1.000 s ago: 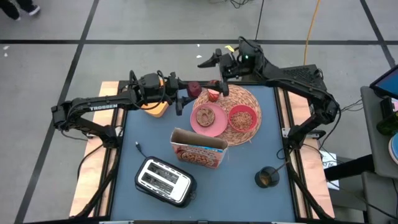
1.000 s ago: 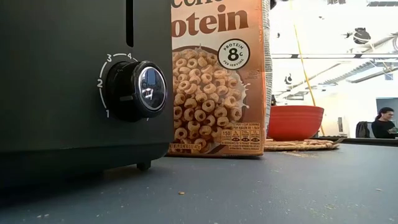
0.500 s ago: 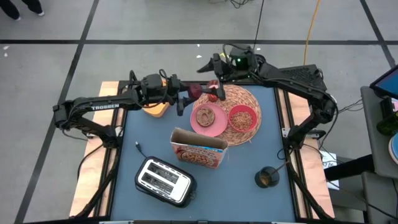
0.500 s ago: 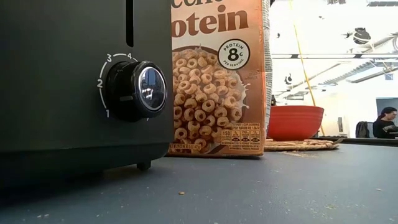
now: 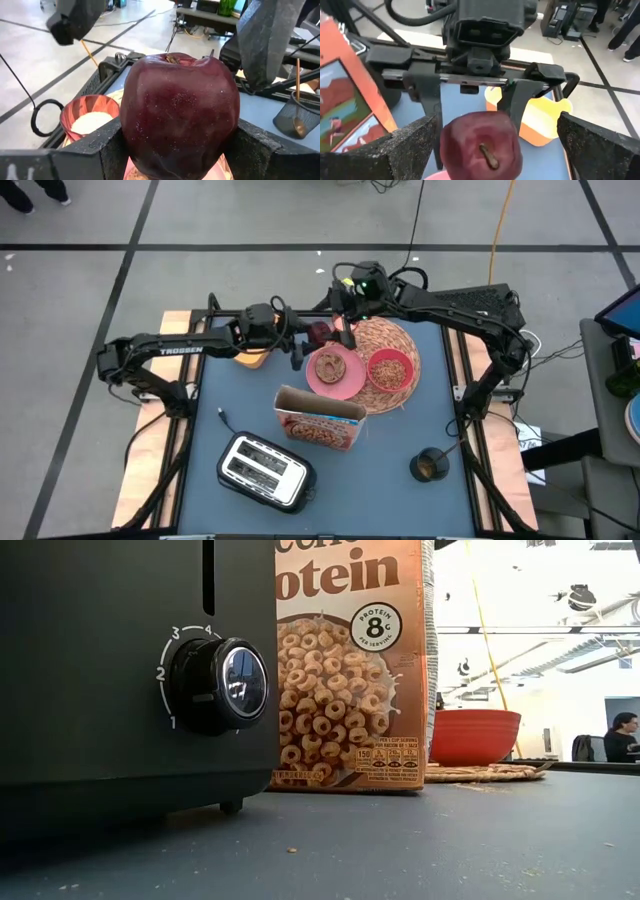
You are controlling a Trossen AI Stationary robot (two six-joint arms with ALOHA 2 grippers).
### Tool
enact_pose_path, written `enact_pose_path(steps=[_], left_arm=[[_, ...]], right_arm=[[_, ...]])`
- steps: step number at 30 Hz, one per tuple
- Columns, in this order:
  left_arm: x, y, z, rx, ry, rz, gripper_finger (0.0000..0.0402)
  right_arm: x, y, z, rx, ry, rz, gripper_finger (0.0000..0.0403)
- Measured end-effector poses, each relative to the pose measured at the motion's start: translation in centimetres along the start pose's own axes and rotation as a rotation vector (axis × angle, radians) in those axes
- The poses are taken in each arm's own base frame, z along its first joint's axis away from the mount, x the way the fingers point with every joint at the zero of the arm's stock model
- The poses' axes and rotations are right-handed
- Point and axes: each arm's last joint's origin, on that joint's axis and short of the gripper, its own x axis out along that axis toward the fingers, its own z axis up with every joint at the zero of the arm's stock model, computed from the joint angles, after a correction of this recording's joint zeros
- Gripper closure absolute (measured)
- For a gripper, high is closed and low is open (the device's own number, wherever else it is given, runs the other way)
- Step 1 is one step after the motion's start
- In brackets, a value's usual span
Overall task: Arrange a breakfast setting
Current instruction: Put the apple on the tablemat to the top of the red bowl
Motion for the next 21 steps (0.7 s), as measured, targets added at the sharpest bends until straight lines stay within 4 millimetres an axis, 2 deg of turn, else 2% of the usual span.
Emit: enact_pose_path(steps=[21], left_arm=[[0.0, 0.0, -0.2, -0.004, 0.015, 0.000, 0.0135]], right_arm=[[-0.1, 0.5, -1.1, -0.044, 0.107, 0.046, 0.0007]])
